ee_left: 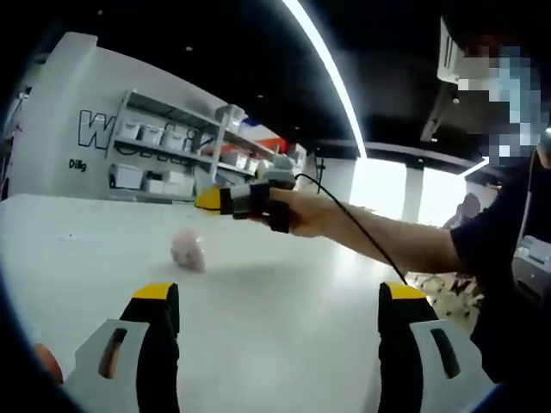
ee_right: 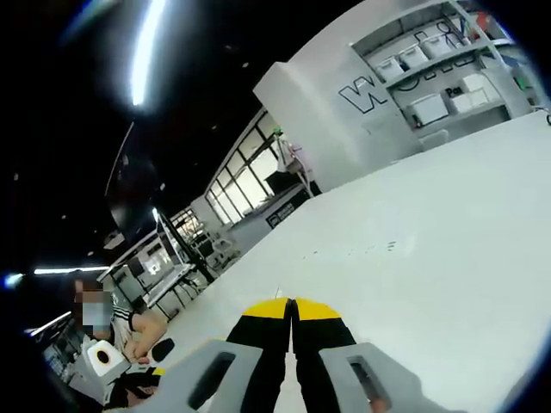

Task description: Open the resealable bag by pulling the two sides of the seal apart until the entire bag opening is separated and visibly accessible.

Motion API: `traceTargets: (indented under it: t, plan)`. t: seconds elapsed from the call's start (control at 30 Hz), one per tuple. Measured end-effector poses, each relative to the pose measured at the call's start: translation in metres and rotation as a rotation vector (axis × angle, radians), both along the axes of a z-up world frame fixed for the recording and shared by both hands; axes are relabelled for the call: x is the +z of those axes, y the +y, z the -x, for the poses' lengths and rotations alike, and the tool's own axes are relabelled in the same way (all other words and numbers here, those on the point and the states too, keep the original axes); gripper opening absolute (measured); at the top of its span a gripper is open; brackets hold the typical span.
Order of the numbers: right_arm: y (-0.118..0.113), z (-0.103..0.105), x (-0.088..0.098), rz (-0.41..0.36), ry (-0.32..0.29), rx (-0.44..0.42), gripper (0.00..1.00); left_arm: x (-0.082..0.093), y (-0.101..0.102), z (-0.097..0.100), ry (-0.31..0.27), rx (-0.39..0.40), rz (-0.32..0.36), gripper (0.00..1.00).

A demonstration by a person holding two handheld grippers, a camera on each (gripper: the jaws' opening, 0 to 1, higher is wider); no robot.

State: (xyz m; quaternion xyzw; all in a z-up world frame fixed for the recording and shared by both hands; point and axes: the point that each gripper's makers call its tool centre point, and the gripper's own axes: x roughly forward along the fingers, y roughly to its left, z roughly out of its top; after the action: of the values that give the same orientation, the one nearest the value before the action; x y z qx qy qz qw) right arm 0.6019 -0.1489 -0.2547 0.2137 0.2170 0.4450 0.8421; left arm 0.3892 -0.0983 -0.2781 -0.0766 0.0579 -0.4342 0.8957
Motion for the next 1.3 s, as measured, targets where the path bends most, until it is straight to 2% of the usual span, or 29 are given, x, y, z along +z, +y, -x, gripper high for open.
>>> traceTargets:
  t: [0.6, 0.77, 0.9, 1.13, 1.3]
  plan:
    - [0.012, 0.008, -0.002, 0.025, -0.01, 0.047, 0.0, 0.001, 0.0, 0.001, 0.003, 0.003, -0.001, 0.94]
    - [0.016, 0.012, 0.0, 0.046, -0.054, 0.074, 0.0, 0.002, 0.001, 0.001, 0.002, 0.004, -0.001, 0.94]
    - [0.017, 0.01, 0.0, 0.041, -0.056, 0.074, 0.15, 0.002, 0.001, 0.001, 0.005, 0.004, 0.0, 0.94]
    - [0.021, 0.018, -0.004, 0.057, -0.058, 0.105, 0.07, 0.0, 0.001, 0.0, 0.009, 0.006, -0.004, 0.93]
    - [0.02, 0.018, -0.004, 0.053, -0.057, 0.106, 0.06, 0.001, 0.0, -0.001, 0.009, 0.006, -0.002, 0.93]
